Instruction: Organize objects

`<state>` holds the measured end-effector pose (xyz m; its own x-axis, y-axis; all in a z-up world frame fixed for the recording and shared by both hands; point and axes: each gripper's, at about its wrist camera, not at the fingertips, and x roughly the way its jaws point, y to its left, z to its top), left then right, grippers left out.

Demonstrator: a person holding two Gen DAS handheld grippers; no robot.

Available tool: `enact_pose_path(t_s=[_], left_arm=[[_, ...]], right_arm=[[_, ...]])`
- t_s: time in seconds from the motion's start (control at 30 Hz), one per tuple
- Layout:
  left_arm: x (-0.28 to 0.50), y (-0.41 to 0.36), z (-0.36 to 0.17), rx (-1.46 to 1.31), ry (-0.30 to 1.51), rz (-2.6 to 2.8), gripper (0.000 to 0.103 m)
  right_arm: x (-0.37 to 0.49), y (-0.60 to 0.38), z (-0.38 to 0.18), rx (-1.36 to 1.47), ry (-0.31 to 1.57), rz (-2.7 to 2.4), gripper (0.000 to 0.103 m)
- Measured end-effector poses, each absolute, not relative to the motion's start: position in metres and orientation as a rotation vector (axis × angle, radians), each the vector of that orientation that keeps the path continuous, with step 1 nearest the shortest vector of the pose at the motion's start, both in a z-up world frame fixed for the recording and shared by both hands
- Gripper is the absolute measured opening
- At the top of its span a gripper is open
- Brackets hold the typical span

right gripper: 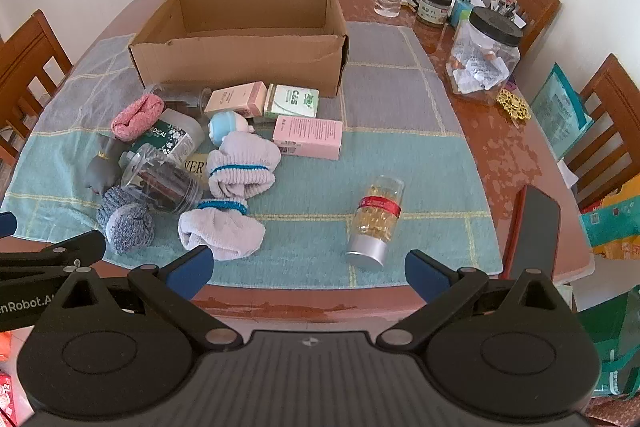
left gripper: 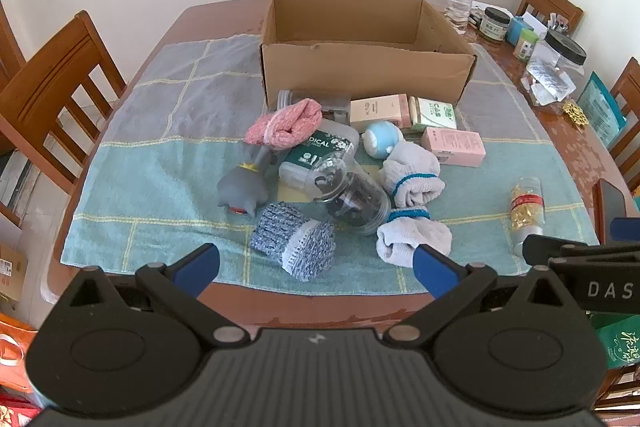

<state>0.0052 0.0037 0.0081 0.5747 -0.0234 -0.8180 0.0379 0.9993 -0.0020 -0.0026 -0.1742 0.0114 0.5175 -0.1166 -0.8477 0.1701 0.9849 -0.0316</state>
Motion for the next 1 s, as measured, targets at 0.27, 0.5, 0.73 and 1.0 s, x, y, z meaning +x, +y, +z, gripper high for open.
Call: enact_pose_path(t_s=[0.27, 0.5, 0.73, 1.0], left_arm=[[0.007, 0.001, 0.008, 0.018, 0.962, -0.023, 0.102], [0.007, -0.004, 0.011, 0.008, 0.959, -0.002, 0.102], [0.009, -0.015, 0.009, -0.023, 0.970, 0.011, 0.102], [0.008, -0.029, 0.002, -0.073, 0.966, 0.057, 0.102]], right_arm=[[0.003, -0.182, 0.009, 0.055, 1.025, -0.149, 0.103], [0.007, -0.191, 0.008, 0.038, 1.030, -0.117, 0.103], [0.008, -0.201, 0.007, -0.008, 1.013, -0.057, 0.103], [0.013, -0.220, -0.002, -0.046, 0.999, 0.038, 0.103]])
